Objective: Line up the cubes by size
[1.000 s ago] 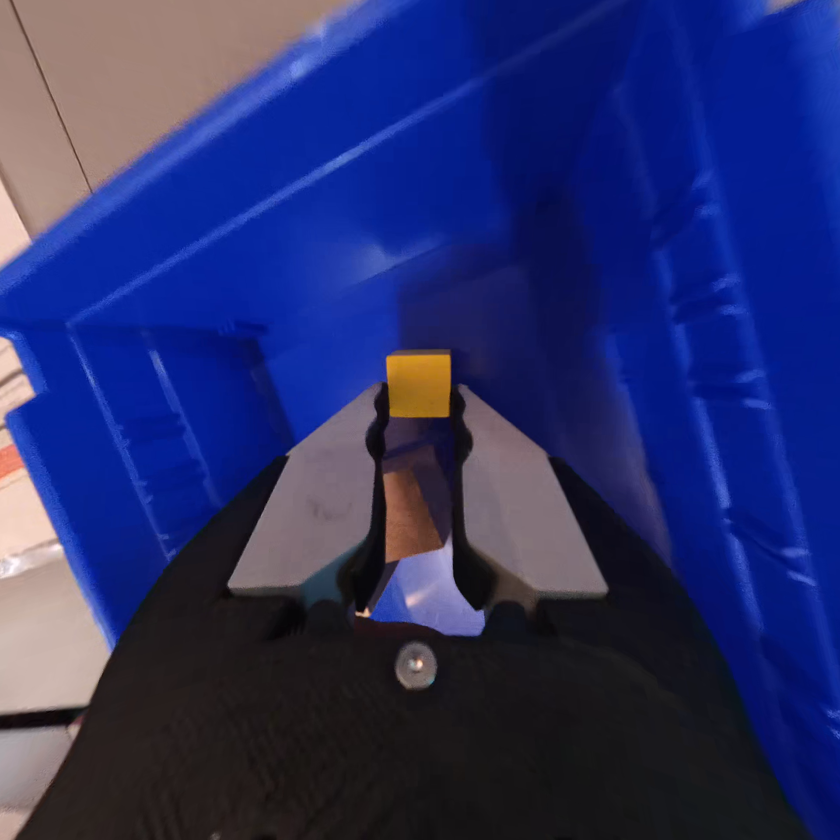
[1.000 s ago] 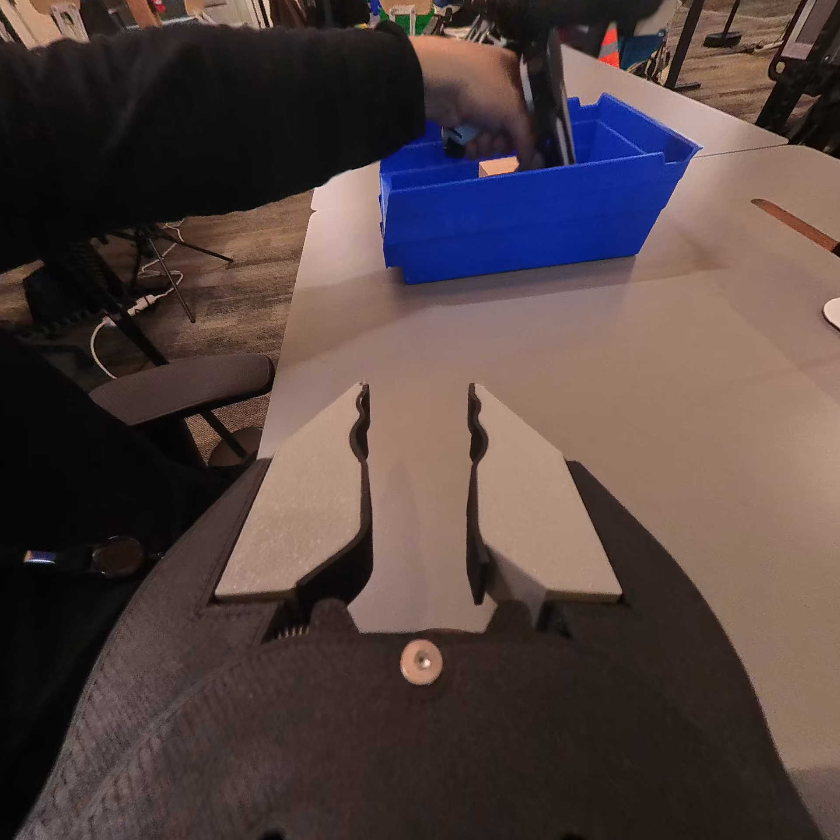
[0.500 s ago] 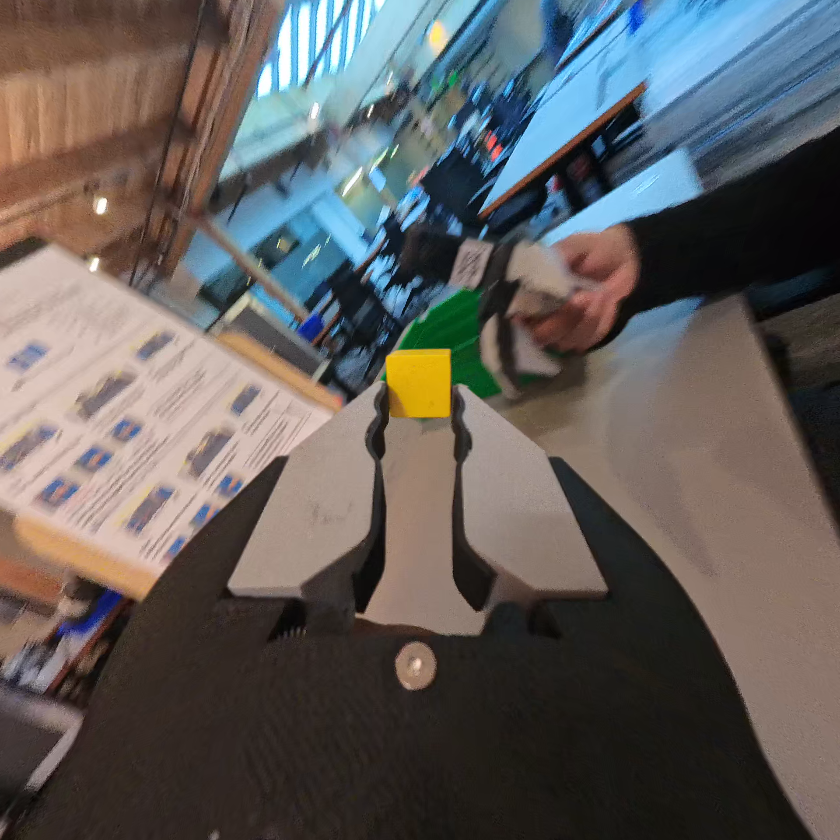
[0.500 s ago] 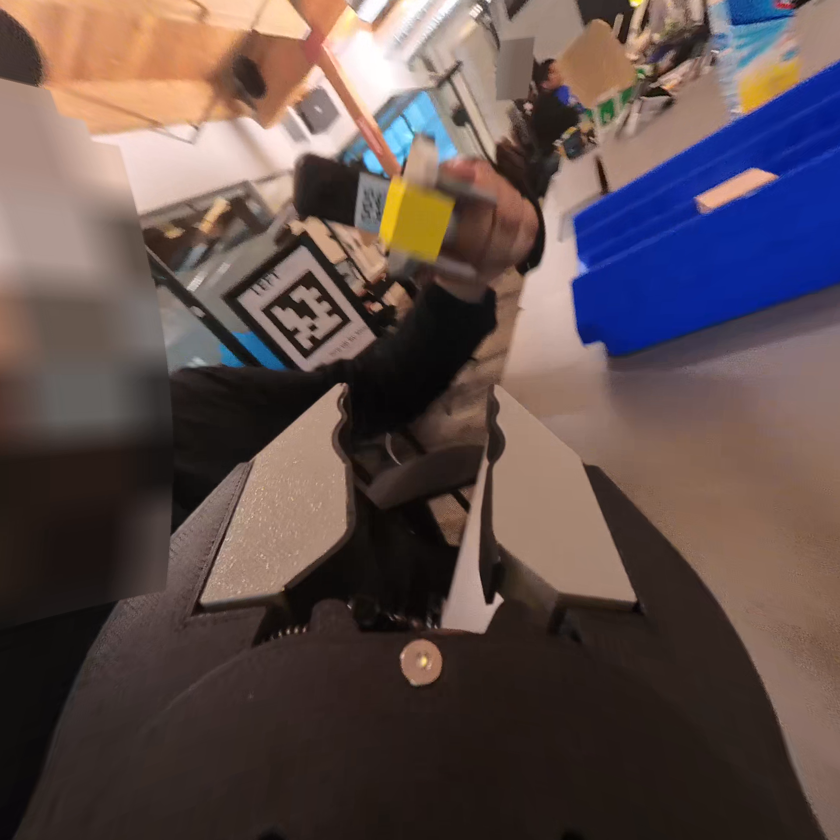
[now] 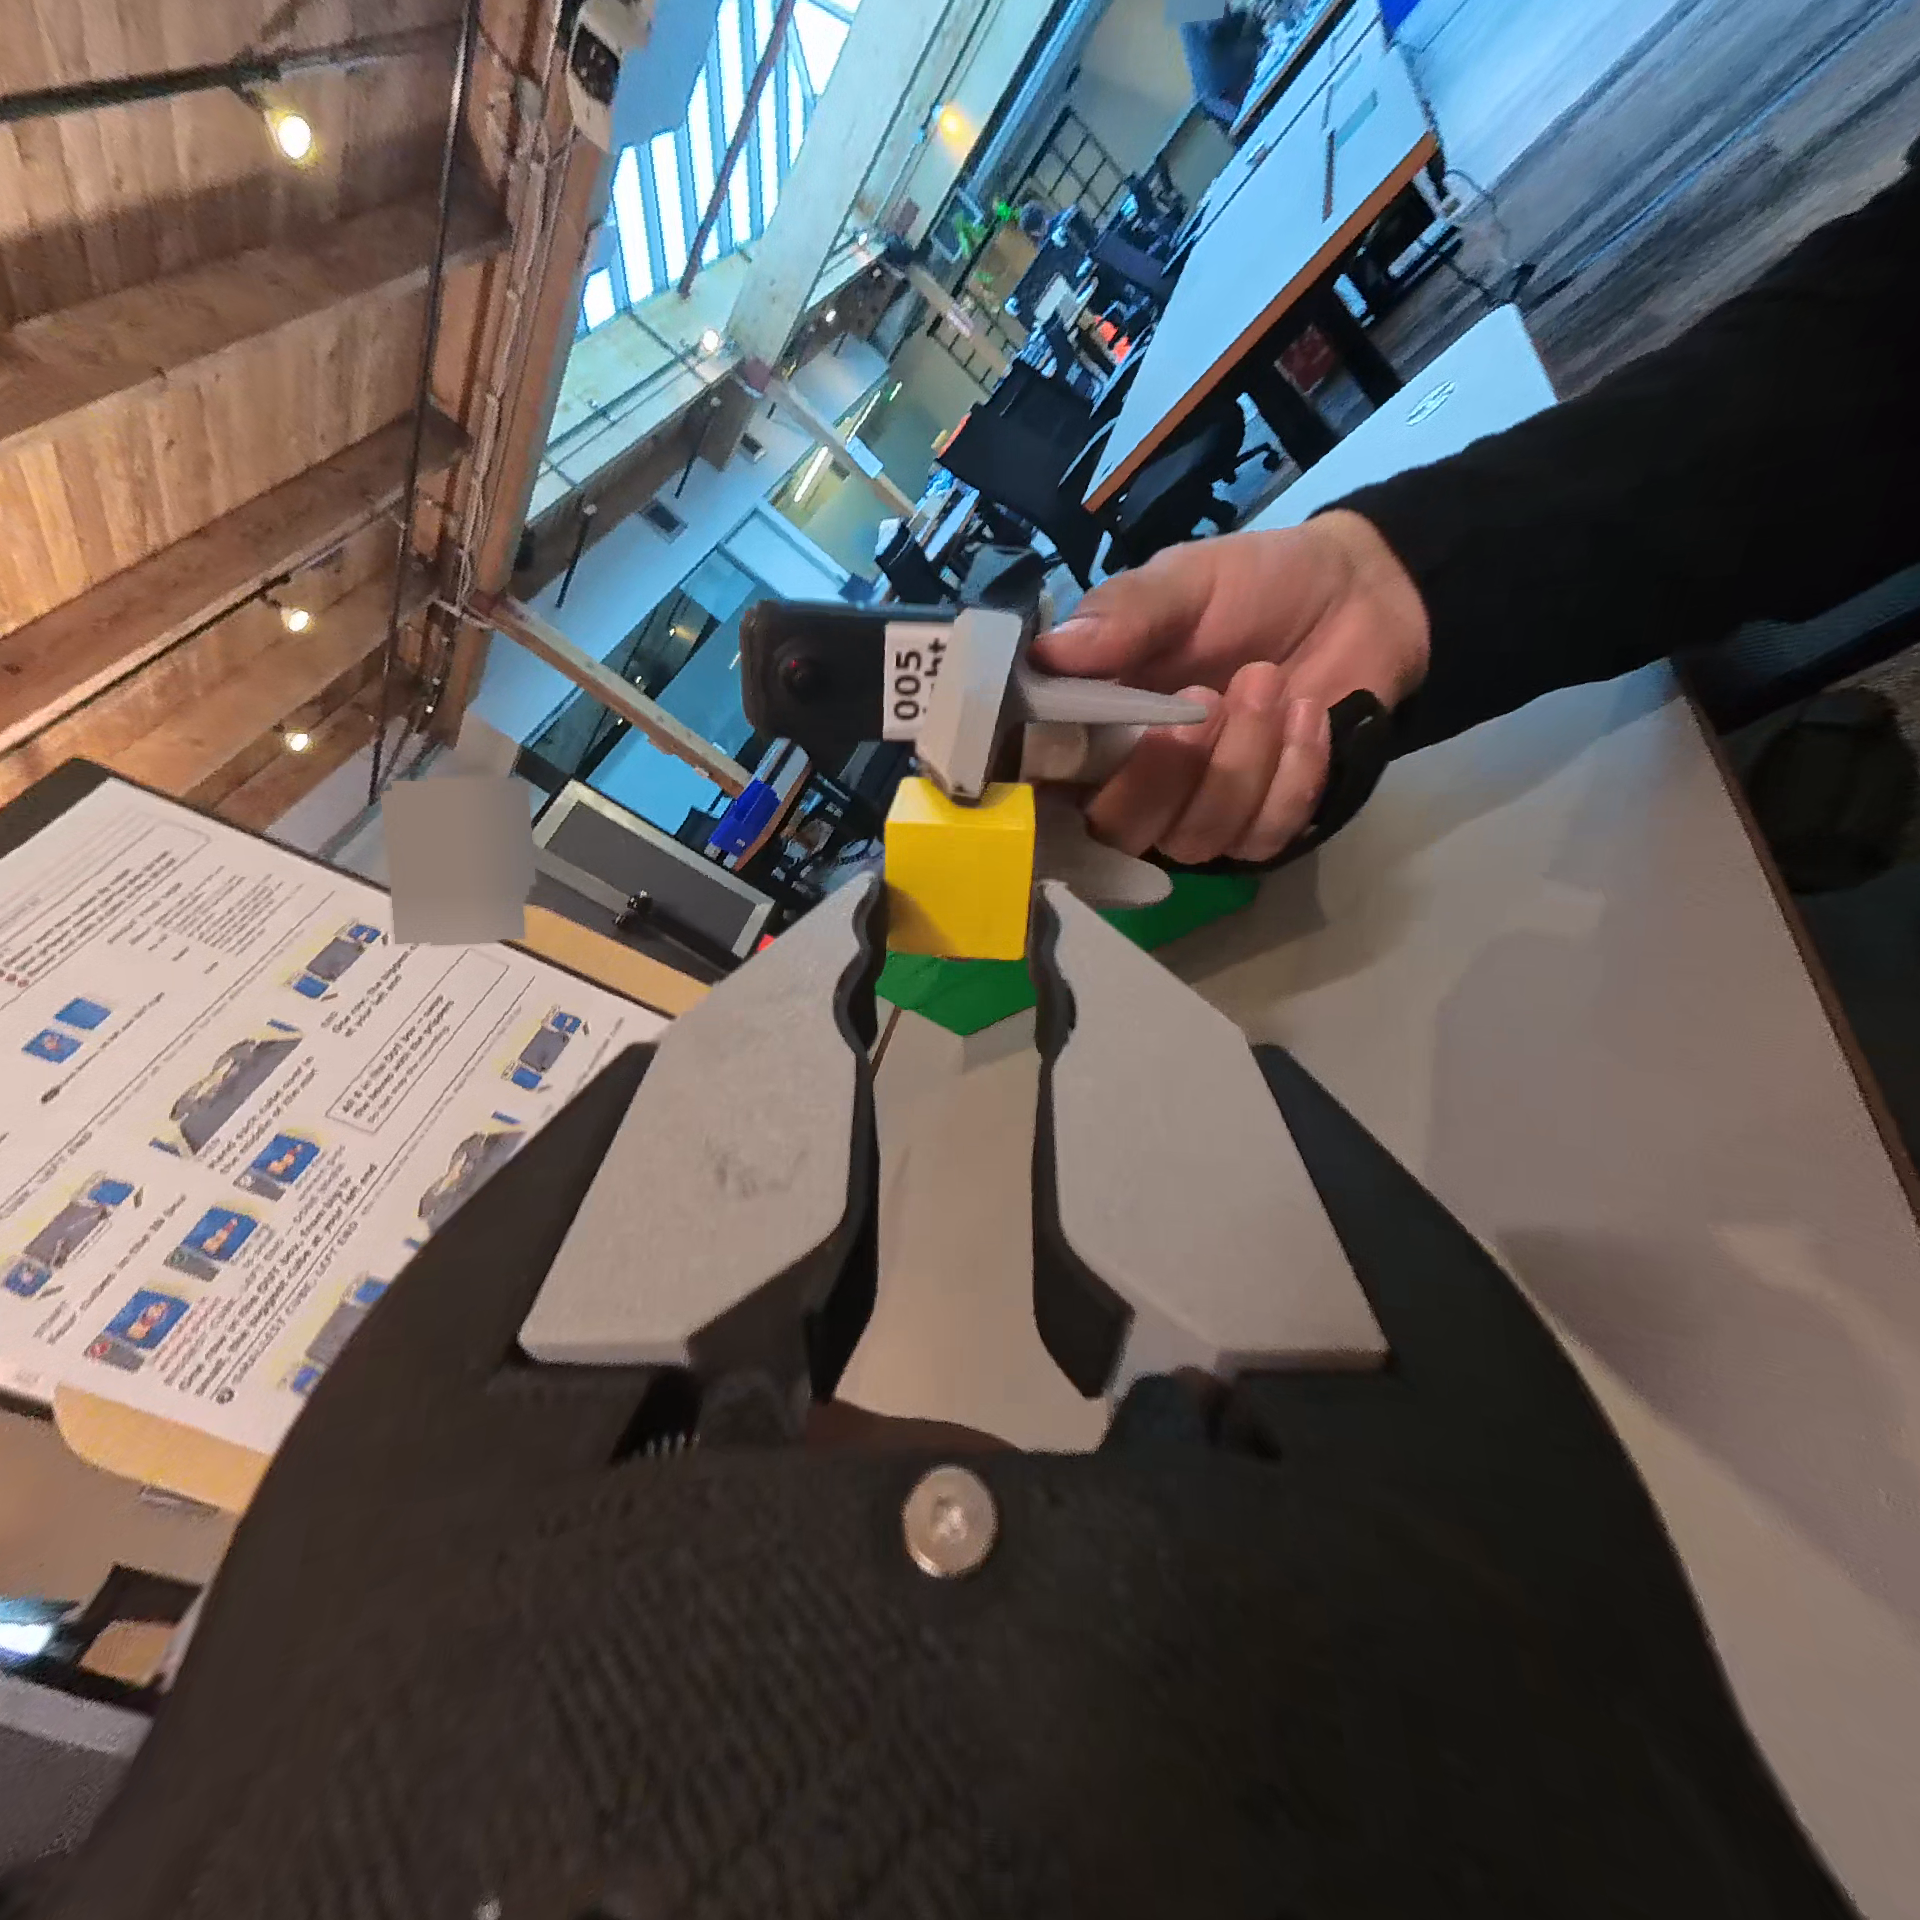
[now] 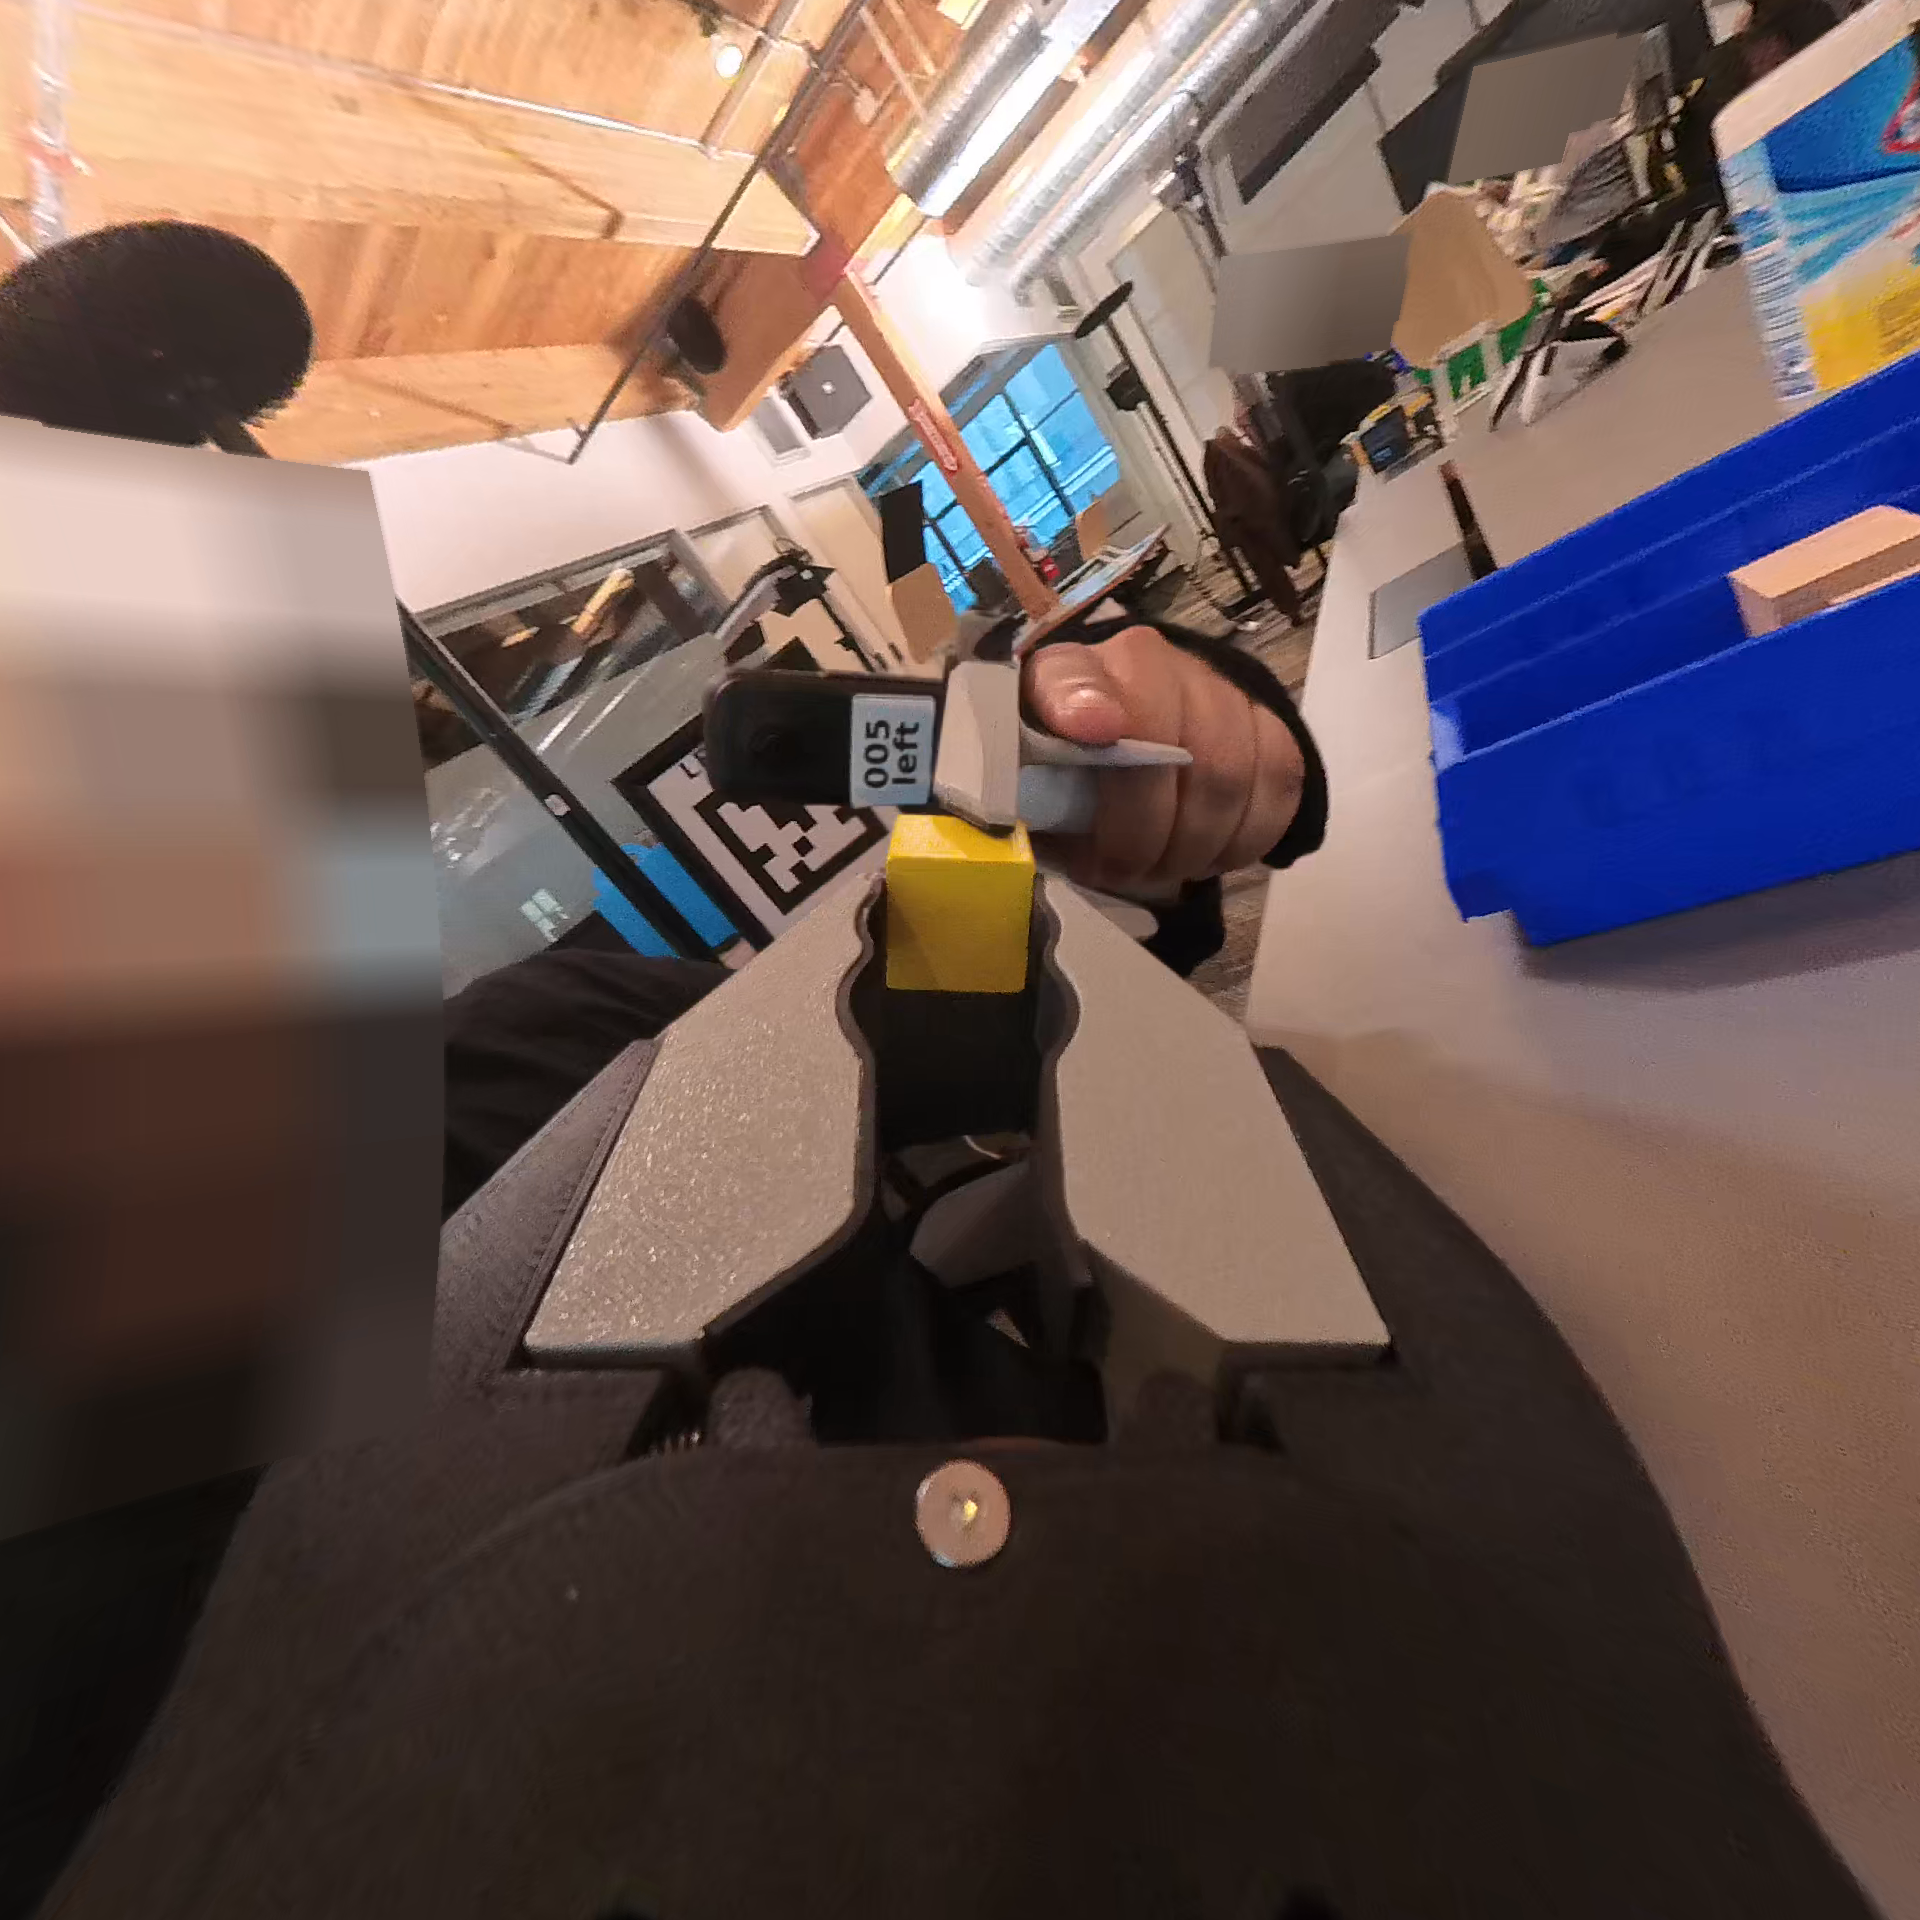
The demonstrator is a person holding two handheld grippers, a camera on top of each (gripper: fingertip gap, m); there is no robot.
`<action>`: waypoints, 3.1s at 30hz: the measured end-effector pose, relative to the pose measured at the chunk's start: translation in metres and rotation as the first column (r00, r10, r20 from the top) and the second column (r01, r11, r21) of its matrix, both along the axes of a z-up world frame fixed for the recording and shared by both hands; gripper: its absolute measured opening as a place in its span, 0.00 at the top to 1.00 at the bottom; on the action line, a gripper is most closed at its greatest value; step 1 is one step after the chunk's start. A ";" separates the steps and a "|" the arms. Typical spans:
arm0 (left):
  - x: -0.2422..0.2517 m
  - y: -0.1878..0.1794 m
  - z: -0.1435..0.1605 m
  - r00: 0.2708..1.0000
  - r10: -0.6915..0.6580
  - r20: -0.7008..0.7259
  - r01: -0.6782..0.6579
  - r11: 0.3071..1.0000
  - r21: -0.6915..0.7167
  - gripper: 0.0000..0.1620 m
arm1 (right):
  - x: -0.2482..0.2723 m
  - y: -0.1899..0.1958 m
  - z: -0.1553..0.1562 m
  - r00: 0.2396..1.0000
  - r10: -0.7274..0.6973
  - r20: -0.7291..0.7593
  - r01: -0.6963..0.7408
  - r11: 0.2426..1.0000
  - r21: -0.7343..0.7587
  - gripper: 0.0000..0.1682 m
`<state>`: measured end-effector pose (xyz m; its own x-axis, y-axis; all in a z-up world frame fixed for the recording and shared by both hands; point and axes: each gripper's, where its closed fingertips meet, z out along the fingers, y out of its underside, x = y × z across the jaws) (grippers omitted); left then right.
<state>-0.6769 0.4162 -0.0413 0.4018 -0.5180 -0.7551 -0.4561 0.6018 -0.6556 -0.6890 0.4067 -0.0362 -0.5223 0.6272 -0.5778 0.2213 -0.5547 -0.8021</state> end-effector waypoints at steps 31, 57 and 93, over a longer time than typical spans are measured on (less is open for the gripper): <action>-0.051 0.009 -0.137 0.870 0.470 0.150 -0.221 0.643 -0.733 1.00 | 0.226 0.296 -0.178 0.418 -0.756 0.504 -0.417 0.333 0.846 0.85; -0.052 0.007 -0.146 0.880 0.460 0.117 -0.244 0.649 -0.721 0.98 | 0.214 0.279 -0.201 0.471 -0.654 0.592 -0.431 0.415 0.801 0.85; -0.079 0.007 -0.116 0.839 0.523 0.147 -0.264 0.629 -0.731 0.91 | 0.185 0.261 -0.109 0.615 -0.653 0.442 -0.119 0.477 0.871 0.65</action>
<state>-0.7556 0.4229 -0.1571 0.8328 -0.5498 -0.0649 -0.2302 -0.2373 -0.9438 -0.5036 0.6674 -0.1451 0.0545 0.9802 0.1904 0.8274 0.0624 -0.5582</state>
